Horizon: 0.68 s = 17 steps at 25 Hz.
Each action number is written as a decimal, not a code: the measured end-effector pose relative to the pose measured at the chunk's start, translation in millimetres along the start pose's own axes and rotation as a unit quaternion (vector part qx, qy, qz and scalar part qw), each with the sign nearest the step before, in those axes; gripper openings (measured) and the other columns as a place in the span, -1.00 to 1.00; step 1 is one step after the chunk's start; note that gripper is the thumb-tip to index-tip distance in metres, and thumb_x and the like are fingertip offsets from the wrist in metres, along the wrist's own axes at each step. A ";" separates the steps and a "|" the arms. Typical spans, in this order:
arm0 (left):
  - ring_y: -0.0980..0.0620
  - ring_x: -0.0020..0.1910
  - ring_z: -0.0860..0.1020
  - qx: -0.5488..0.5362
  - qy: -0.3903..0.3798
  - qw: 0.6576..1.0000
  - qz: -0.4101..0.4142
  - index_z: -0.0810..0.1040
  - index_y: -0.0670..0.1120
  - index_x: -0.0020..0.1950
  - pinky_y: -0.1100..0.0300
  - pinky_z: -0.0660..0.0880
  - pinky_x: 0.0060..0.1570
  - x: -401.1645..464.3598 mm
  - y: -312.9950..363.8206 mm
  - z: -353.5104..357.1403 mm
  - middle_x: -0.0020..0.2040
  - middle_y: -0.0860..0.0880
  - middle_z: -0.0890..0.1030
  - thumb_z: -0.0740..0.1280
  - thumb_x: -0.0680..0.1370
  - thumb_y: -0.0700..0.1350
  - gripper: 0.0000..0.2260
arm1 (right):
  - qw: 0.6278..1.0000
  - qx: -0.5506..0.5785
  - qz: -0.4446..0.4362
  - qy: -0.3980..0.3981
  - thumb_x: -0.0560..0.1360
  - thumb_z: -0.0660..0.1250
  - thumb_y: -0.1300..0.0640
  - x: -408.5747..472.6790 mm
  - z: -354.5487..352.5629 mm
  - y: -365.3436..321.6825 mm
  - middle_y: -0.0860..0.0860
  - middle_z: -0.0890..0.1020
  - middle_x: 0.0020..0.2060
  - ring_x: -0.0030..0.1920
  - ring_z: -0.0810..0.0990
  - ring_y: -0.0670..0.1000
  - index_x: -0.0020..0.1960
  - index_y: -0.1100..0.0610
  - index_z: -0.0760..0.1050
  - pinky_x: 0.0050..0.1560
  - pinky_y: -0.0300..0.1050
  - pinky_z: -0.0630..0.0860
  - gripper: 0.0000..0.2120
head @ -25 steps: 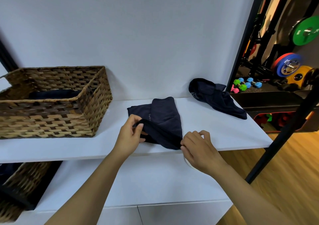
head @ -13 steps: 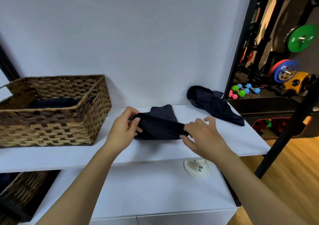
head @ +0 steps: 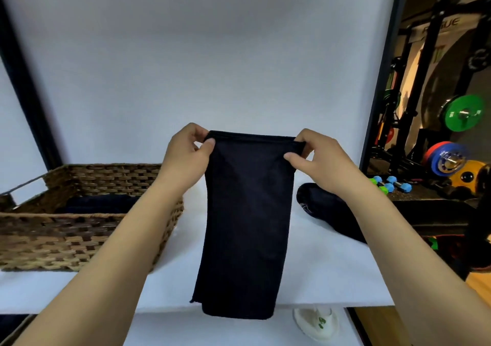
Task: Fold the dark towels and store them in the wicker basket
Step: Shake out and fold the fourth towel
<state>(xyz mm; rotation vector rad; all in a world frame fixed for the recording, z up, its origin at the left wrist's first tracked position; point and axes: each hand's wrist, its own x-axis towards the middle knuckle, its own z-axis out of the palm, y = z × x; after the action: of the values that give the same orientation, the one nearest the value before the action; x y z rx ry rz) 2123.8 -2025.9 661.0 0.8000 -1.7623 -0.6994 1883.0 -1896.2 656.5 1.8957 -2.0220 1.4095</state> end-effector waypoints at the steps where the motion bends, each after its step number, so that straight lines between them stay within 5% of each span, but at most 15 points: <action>1: 0.04 -0.27 0.53 0.008 0.004 1.000 0.001 0.54 -0.03 0.00 0.19 0.48 -0.21 1.2 4.3 -2.7 -0.13 0.05 0.60 0.32 0.63 -0.09 -0.96 | 0.999 0.029 -0.011 0.011 0.54 0.41 0.02 2.7 0.0 -3.3 -0.13 0.59 -0.29 -0.21 0.52 -0.07 -0.08 -0.04 0.45 -0.13 -0.13 0.45 -0.87; 5: 0.06 -0.19 0.56 -0.039 -0.015 0.999 -0.022 0.50 -0.02 -0.07 0.20 0.48 -0.12 6.9 7.6 -9.2 -0.12 -0.06 0.64 0.32 0.63 -0.12 -0.91 | 0.994 0.104 0.025 0.004 0.56 0.40 0.17 14.5 -0.3 -7.7 -0.20 0.59 -0.38 -0.26 0.64 0.03 0.17 0.03 0.49 -0.06 -0.05 0.56 -0.78; 8: 0.00 -0.12 0.59 -0.054 -0.023 0.998 -0.020 0.49 -0.01 -0.06 0.10 0.51 -0.04 8.4 7.8 -11.1 -0.07 -0.12 0.67 0.32 0.63 -0.12 -0.91 | 0.987 0.146 0.063 0.027 0.53 0.46 0.17 19.3 -0.3 -8.0 -0.16 0.63 -0.35 -0.32 0.59 -0.07 -0.07 0.07 0.63 -0.17 -0.10 0.53 -0.97; 14: 0.03 -0.10 0.60 -0.053 -0.032 0.998 -0.024 0.55 -0.06 -0.05 -0.02 0.57 0.07 12.3 7.2 -17.6 -0.05 -0.10 0.68 0.36 0.61 -0.13 -0.95 | 0.959 0.255 0.106 0.070 0.56 0.42 0.17 19.7 11.1 -12.1 0.02 0.66 -0.22 -0.23 0.59 -0.05 -0.08 0.16 0.60 -0.14 -0.12 0.52 -0.94; 17: 0.13 -0.20 0.58 -0.096 -0.037 0.995 -0.015 0.57 -0.10 -0.03 0.18 0.54 -0.12 16.4 7.1 -18.3 -0.14 -0.01 0.66 0.35 0.62 -0.16 -0.95 | 0.957 0.257 0.093 0.093 0.56 0.41 0.16 25.5 9.9 -16.2 0.03 0.68 -0.21 -0.26 0.58 -0.08 -0.03 0.15 0.62 -0.26 -0.20 0.50 -0.94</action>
<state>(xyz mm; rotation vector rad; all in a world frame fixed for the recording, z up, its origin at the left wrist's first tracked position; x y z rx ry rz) 2135.9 -2036.0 681.2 0.6763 -1.7217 -0.9146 1894.8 -1919.6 674.6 1.6554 -1.9154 2.2520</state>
